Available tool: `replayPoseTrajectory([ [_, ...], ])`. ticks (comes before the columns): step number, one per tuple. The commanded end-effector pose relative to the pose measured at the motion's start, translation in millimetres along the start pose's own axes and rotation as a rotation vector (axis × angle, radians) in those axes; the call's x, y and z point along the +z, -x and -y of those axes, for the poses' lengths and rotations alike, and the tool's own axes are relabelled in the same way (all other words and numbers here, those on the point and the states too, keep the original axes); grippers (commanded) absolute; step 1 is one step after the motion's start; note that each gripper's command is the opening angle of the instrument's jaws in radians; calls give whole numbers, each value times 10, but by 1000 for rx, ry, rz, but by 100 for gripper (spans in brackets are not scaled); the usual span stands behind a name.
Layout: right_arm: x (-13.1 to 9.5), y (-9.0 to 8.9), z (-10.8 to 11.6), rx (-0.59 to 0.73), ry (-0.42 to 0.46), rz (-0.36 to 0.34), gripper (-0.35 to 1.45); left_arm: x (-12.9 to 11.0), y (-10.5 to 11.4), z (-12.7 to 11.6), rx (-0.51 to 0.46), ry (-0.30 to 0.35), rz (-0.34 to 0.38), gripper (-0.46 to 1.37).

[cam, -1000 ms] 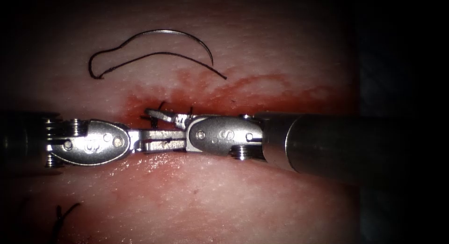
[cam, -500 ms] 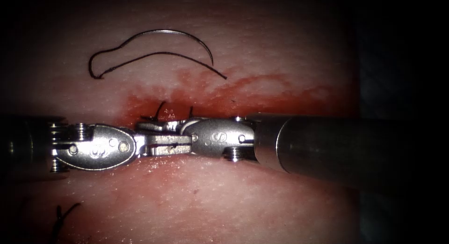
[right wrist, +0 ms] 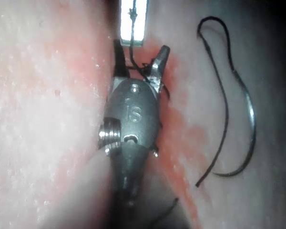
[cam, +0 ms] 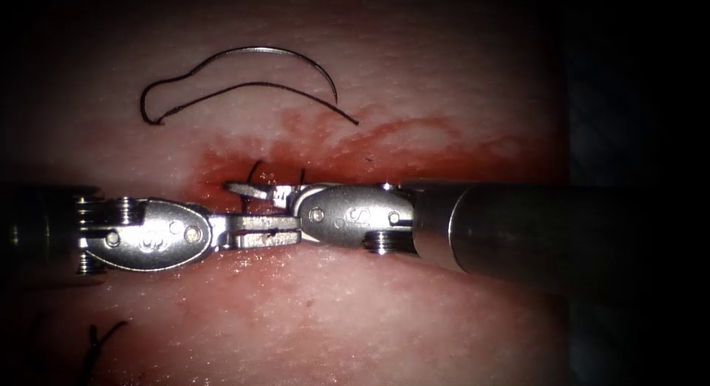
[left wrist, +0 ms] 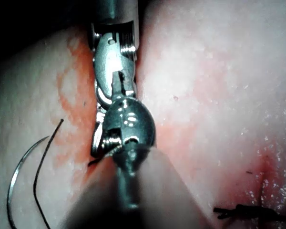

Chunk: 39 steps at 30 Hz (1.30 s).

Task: Wound Closure
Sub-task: Using the right cutter, cut the short suture end, then place the cut suture end end down

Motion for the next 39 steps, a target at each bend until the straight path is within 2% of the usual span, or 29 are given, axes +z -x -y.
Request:
replayPoseTrajectory([
  [1,-2,0,-1,0,-5,0,124,-2,0,1,0,5,-1,-35],
  [16,-62,-8,-22,16,7,15,126,-24,9,11,3,-17,9,-35],
  [19,-71,-10,-27,14,11,19,126,-27,11,14,3,-30,14,-35],
  [20,-77,-11,-30,16,13,21,126,-31,14,18,25,-60,28,-35],
  [22,-81,-12,-32,18,14,23,126,-34,16,21,42,-78,37,-35],
  [24,-90,-14,-36,15,22,30,126,-43,23,31,64,-113,58,-35],
  [31,-107,-12,-44,15,41,46,126,-67,49,56,81,-149,116,-35],
  [34,-112,-9,-47,15,45,49,125,-73,68,68,84,-172,131,-35],
  [36,-113,-8,-49,15,50,52,125,-73,80,70,92,-171,158,-35],
  [39,-114,-7,-49,16,56,57,125,-65,103,63,51,-123,191,-35],
])
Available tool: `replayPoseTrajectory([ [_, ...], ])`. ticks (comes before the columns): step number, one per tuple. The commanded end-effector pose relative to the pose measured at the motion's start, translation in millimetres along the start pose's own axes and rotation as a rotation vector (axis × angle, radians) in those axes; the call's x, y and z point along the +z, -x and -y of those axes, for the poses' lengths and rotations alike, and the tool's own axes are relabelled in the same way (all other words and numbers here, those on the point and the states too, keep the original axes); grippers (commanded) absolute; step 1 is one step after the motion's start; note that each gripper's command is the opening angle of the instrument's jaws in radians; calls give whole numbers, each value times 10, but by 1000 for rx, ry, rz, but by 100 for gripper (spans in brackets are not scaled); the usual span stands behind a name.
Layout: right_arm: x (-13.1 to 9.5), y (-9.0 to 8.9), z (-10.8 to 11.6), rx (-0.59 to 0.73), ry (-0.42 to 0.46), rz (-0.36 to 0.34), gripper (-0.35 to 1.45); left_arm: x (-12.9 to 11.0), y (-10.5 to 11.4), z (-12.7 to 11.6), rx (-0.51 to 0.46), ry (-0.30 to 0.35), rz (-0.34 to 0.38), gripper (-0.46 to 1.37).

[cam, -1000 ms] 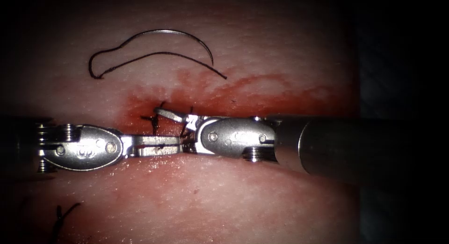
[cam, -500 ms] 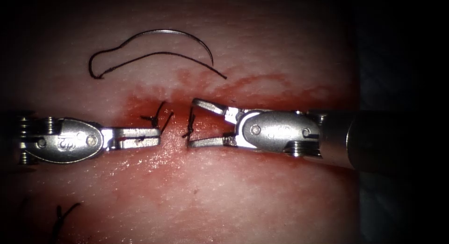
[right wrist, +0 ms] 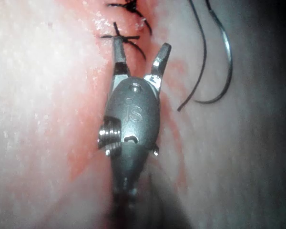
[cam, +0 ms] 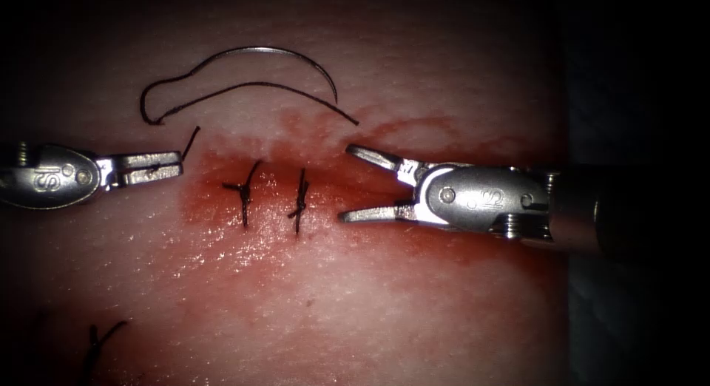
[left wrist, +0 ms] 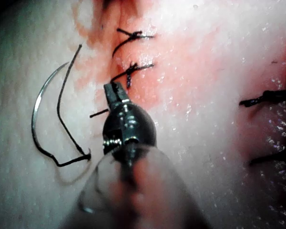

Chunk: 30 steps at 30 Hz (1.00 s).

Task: Wound Closure
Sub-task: Place the cut suture end end down

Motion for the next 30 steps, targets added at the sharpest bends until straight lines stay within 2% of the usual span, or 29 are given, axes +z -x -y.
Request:
replayPoseTrajectory([
  [1,0,0,0,1,1,2,125,6,6,-7,-19,42,18,-35],
  [6,-4,0,1,0,3,5,125,27,46,-30,-64,97,163,-35],
  [9,-7,1,1,1,8,9,124,26,64,-29,-99,109,196,-35],
  [15,-7,1,0,2,13,12,124,17,92,-23,-205,132,215,-35],
  [16,-7,1,1,2,13,12,124,17,93,-22,-221,132,218,-20],
  [18,-7,1,1,1,14,12,123,14,95,-20,-266,132,220,26],
  [19,-7,1,1,1,14,12,123,13,95,-18,-277,133,220,35],
  [24,-9,2,1,1,14,13,123,0,94,-10,-324,142,221,48],
  [30,-10,2,1,2,16,15,123,-17,100,-2,-349,158,219,50],
])
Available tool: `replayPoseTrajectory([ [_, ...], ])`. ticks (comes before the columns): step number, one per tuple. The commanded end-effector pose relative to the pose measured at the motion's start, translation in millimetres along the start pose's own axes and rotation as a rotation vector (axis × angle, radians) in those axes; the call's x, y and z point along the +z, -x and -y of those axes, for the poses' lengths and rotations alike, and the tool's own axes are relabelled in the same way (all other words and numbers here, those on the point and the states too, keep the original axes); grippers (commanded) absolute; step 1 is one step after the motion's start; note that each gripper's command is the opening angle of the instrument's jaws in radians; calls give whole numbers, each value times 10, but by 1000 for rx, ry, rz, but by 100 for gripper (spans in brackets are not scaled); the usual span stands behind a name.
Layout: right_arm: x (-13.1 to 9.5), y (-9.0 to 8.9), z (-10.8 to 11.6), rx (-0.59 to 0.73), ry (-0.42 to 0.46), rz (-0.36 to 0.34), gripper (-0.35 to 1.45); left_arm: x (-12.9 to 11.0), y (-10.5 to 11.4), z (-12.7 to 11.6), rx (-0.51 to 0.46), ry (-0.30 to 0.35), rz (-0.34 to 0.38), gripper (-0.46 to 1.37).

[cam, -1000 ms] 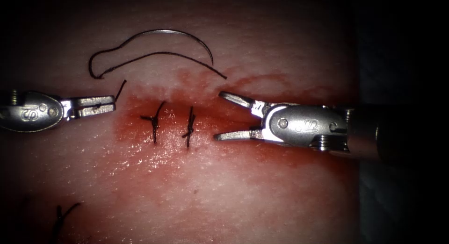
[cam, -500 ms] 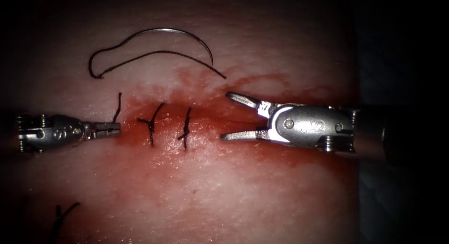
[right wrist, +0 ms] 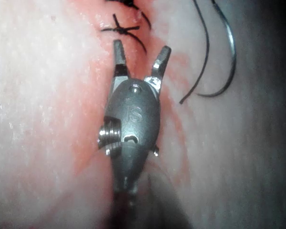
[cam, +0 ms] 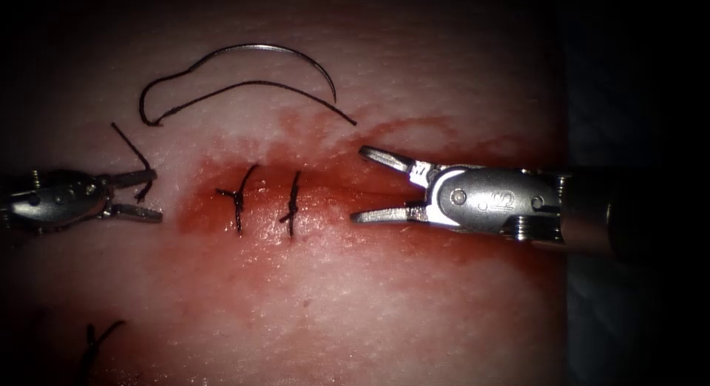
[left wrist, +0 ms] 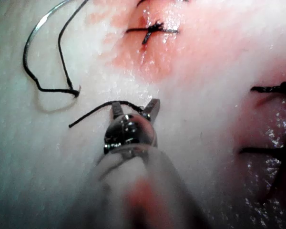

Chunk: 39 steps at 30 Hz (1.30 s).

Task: Wound Closure
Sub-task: Place the cut suture end end down

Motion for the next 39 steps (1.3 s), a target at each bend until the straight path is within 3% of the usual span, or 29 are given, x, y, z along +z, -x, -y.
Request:
replayPoseTrajectory([
  [1,0,0,0,0,-2,1,123,-4,2,1,-13,4,-2,48],
  [6,0,-1,1,0,-1,2,123,-20,15,7,-101,11,17,29],
  [11,-1,-2,0,1,0,3,123,-46,35,22,-179,23,52,48],
  [16,-2,-2,-1,2,1,3,123,-70,33,37,-188,1,53,61],
  [20,-5,-2,-4,5,5,7,123,-82,4,33,-206,2,48,70],
  [25,-8,-3,-6,7,9,11,123,-81,-36,19,-170,13,-82,70],
  [30,-12,-3,-8,9,9,12,123,-74,-77,5,-145,0,-204,35],
  [39,-17,-3,-9,9,2,20,123,-50,-111,-28,-74,30,-210,34],
])
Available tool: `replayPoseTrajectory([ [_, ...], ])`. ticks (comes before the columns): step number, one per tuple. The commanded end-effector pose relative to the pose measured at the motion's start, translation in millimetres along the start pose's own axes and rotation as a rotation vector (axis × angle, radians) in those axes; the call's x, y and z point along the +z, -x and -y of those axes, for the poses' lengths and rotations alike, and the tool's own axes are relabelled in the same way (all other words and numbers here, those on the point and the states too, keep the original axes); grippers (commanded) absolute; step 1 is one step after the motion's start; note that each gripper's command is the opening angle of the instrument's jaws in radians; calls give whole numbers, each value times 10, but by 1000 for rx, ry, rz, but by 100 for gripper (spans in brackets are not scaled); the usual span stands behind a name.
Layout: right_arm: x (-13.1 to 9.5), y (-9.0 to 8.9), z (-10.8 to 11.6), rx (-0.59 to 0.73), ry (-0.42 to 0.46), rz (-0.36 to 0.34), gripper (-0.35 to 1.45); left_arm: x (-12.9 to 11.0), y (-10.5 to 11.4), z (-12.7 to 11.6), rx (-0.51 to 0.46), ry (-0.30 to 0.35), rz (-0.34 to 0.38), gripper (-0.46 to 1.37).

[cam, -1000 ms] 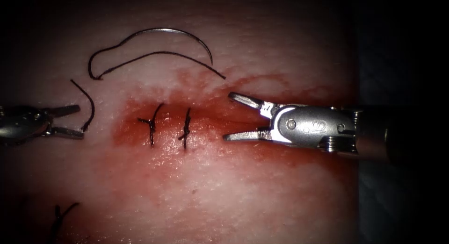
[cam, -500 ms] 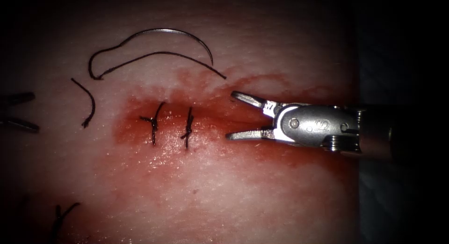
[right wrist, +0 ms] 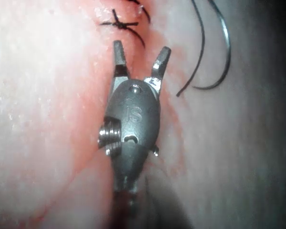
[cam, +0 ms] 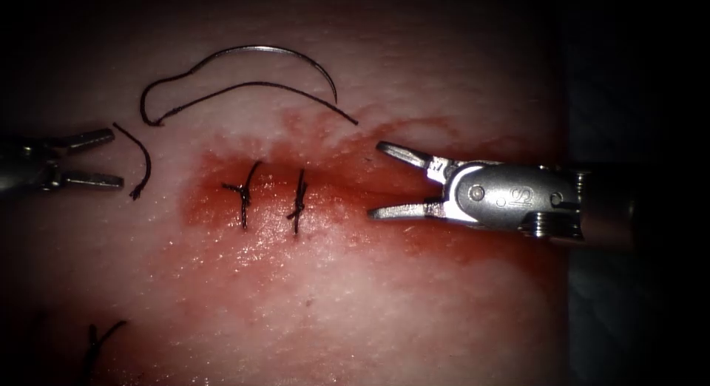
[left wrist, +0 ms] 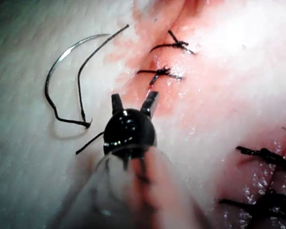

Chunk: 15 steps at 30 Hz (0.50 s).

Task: Wound Closure
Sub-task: Place the cut suture end end down

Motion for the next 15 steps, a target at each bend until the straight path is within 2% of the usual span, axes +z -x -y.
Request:
replayPoseTrajectory([
  [1,-1,0,0,-1,-8,4,123,7,-1,-2,18,12,3,38],
  [4,-3,-1,1,-2,-14,11,123,18,-8,-5,38,37,2,48],
  [8,-6,-2,2,-4,-25,25,123,33,-26,-7,80,38,-4,43],
  [13,-8,-2,2,-7,-37,39,123,47,-49,-15,122,41,-38,51],
  [15,-9,-2,3,-8,-39,41,123,53,-56,-26,142,58,-43,52],
])
